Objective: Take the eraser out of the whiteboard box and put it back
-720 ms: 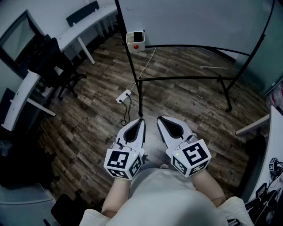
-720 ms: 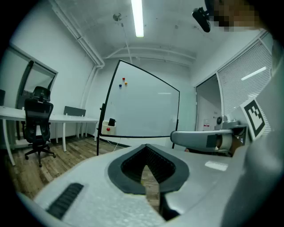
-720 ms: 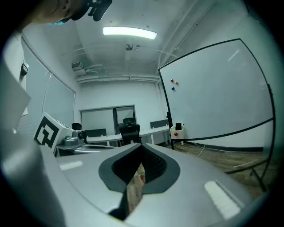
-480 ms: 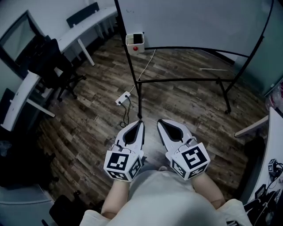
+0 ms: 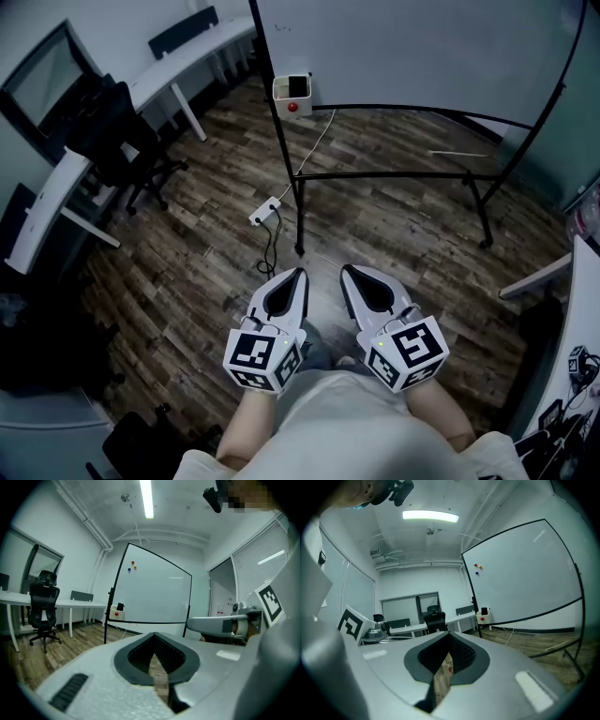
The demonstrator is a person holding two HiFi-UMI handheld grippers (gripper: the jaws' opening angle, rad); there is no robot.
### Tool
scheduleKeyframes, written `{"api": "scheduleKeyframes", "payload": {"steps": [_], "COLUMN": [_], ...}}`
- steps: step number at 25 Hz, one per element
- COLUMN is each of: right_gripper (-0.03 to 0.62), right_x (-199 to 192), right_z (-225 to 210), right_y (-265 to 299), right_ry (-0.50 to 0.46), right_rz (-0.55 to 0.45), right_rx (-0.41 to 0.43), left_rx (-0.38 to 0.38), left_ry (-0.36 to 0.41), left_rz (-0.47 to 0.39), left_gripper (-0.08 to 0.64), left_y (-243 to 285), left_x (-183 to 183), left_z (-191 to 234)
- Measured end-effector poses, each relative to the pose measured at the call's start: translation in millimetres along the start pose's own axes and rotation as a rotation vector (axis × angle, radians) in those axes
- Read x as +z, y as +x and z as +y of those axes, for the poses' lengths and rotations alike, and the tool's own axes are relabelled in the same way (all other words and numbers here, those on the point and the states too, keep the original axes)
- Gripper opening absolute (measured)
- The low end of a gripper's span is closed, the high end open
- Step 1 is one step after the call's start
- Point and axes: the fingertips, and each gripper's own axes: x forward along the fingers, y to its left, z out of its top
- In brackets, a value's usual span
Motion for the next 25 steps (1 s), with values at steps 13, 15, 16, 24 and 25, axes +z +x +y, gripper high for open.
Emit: {"api": "scheduleKeyframes", "payload": {"steps": [13,15,16,24,25], "right_gripper": [0.008,0.008,0.008,0.008,0.008], "right_x": [12.7,16.5,18.4,32.1,33.3], "right_z": [-16.5,-21.0,-23.9,-48.8,-51.3], "right_y": [36.2,44.9,49.1,92.9,98.1], "right_ry": [-0.021,-0.027,-0.029,-0.035,-0.036], "right_rz": [0.016,0.015,0.014,0.01,0.012], "right_rx": [0.004,0.003,0.002,-0.011,-0.011], "left_rx": [-0.005,-0.006,-0.006,-0.014,-0.015], "left_ry": [0.001,0.001,0.0,-0.006,-0.007], "left_rz": [-0.028,-0.032,-0.033,-0.027,-0.027], "left_gripper": [0.0,0.0,0.0,0.0,0.0], "left_y": [33.5,41.8,46.3,85.9,90.4], "left_x": [20.4,24.9,26.6,38.7,40.4], "left_z": [27.8,35.3,38.6,69.0,72.4]}}
